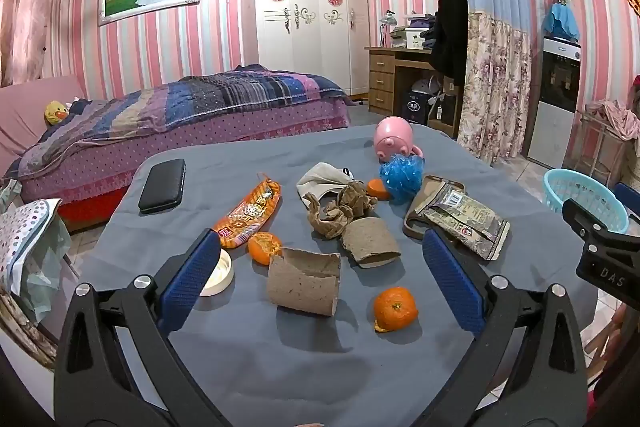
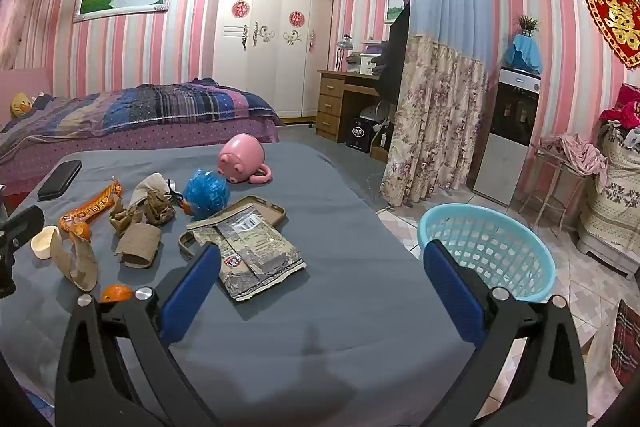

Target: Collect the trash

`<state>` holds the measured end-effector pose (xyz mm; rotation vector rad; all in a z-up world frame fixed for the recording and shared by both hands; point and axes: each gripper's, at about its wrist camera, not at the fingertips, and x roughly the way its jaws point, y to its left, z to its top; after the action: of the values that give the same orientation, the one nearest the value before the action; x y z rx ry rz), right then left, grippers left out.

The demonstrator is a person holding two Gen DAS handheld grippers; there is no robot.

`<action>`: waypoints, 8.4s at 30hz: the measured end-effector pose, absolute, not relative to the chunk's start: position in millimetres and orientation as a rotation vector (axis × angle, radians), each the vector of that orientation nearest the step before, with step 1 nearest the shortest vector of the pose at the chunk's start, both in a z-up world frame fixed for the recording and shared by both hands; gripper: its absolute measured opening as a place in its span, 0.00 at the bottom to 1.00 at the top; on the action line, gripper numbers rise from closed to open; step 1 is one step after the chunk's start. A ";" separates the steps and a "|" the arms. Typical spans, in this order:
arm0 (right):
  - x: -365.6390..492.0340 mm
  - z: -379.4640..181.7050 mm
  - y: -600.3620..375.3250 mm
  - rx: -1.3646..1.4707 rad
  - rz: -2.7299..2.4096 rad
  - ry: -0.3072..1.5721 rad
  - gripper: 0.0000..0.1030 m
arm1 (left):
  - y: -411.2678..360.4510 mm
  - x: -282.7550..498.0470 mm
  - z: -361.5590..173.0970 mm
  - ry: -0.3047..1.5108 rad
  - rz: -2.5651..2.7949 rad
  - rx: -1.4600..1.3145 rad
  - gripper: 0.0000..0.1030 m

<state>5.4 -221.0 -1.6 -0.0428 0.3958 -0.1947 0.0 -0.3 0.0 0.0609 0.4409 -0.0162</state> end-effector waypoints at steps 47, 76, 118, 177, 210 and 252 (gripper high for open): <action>5.1 -0.7 -221.2 -0.046 -0.196 0.391 0.96 | -1.6 -0.4 -2.1 0.449 -0.014 0.052 0.95; 6.1 -1.1 -221.6 -0.046 -0.196 0.388 0.96 | -7.3 0.7 -1.8 0.447 -0.017 0.049 0.95; 7.3 -2.1 -220.8 -0.046 -0.196 0.385 0.96 | -7.2 -0.9 -1.7 0.446 -0.016 0.050 0.95; 41.6 -26.3 -207.1 -0.020 -0.114 0.519 0.96 | 142.3 75.4 -74.8 0.724 0.119 -0.073 0.95; 57.2 -80.5 -89.5 -0.130 0.258 0.674 0.71 | 153.1 15.2 -42.0 0.583 0.202 0.027 0.59; 57.4 40.1 -418.4 0.099 -0.207 0.490 0.29 | -156.7 70.4 81.9 0.445 -0.289 0.095 0.59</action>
<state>57.4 -418.4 40.1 0.0990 0.4896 -0.2067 70.4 -156.7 81.9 0.0946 0.4453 -0.2893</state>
